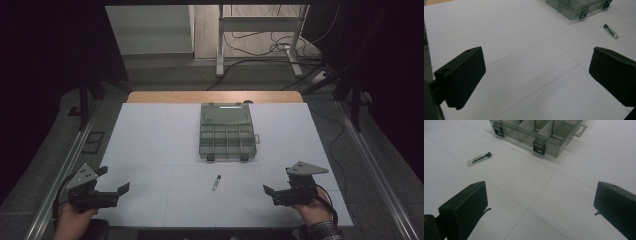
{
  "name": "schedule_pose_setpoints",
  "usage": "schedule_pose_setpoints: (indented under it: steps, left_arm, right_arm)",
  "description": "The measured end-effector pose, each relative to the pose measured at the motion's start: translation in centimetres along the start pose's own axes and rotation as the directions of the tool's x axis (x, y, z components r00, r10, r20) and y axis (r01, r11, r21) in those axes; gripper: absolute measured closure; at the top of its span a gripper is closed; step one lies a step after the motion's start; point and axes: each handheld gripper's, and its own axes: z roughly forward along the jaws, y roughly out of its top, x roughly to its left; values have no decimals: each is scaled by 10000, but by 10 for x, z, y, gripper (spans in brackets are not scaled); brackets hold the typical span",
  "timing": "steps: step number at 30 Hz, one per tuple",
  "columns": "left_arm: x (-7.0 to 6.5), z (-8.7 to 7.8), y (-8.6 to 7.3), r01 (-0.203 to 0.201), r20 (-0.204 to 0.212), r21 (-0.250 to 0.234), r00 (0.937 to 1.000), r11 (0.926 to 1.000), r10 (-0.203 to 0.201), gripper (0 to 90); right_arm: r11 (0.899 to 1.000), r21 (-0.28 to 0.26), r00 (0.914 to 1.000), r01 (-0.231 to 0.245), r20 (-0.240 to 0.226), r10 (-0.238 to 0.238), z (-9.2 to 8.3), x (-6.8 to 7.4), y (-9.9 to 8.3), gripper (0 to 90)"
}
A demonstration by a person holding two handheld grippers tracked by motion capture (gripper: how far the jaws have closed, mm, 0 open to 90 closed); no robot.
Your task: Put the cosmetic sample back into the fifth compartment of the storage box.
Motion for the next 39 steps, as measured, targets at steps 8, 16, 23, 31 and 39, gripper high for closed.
schedule_pose_setpoints:
  steps: [8, 16, 23, 31, 39]
  left_arm:
    - [1, 0, 0, 21, 38, -6, 10000, 10000, -21, 15]
    - [1, 0, 0, 16, 32, 12, 10000, 10000, -16, 16]
    - [0, 0, 0, 6, 38, 34, 10000, 10000, -6, 16]
    - [1, 1, 0, 15, 37, 57, 10000, 10000, -15, 17]
    - [1, 1, 0, 17, 62, 110, 10000, 9999, -18, 18]
  right_arm:
    - [9999, 78, 9998, 90, -155, -89, 6, 2, 3, 0]
    - [9998, 67, 9989, 187, -424, -184, 13, 7, 10, 0]
    - [9988, 78, 9943, 478, -959, -468, 24, 17, 18, 0]
    - [9962, 305, 9881, 813, -1336, -766, 35, 23, 26, 0]
    - [9954, 196, 9824, 940, -1640, -895, 46, 30, 33, 0]
